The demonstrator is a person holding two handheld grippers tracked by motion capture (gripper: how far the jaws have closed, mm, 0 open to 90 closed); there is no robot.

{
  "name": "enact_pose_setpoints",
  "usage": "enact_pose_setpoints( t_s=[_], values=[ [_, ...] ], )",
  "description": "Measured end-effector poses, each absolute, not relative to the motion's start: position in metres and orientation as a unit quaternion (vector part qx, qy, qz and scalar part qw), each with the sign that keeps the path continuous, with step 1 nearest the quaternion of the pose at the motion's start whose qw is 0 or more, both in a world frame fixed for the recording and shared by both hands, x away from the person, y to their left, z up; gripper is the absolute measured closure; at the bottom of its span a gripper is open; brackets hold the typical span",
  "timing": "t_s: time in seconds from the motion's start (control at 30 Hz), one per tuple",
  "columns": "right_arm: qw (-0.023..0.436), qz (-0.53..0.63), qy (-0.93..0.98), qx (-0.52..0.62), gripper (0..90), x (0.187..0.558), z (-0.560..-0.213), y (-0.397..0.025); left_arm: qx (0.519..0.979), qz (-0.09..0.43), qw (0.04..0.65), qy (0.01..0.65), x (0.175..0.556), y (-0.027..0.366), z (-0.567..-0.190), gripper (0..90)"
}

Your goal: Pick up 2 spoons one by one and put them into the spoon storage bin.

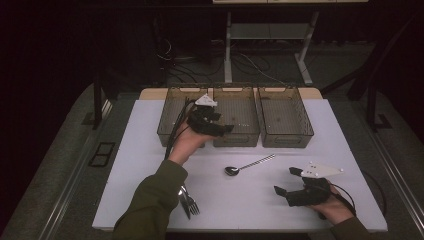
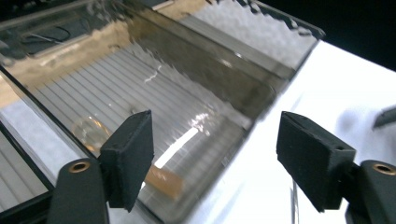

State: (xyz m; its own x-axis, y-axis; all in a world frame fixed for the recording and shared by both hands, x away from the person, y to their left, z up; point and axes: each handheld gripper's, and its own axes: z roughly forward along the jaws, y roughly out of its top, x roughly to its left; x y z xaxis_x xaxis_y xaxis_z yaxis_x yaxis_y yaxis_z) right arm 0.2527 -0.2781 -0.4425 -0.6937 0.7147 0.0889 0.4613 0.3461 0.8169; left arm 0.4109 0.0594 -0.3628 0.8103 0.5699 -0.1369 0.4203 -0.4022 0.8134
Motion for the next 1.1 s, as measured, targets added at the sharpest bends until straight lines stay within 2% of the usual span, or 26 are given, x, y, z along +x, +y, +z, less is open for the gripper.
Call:
enact_pose_setpoints(
  t_s=[0.27,0.7,0.93,1.1],
  values=[
    [0.145,0.440,0.808,0.363,11.9,0.253,-0.443,-0.278,0.836,0.077,0.461,0.286,0.385,0.070,-0.374,21.3],
    [0.144,0.437,0.809,0.366,11.9,0.253,-0.443,-0.277,0.843,0.082,0.456,0.274,0.353,0.073,-0.397,23.6],
    [0.146,0.439,0.808,0.365,11.9,0.253,-0.443,-0.278,0.847,0.073,0.449,0.274,0.343,0.069,-0.413,31.2],
    [0.148,0.440,0.807,0.365,11.9,0.254,-0.444,-0.278,0.846,0.070,0.451,0.275,0.341,0.065,-0.419,40.3]
  ],
)
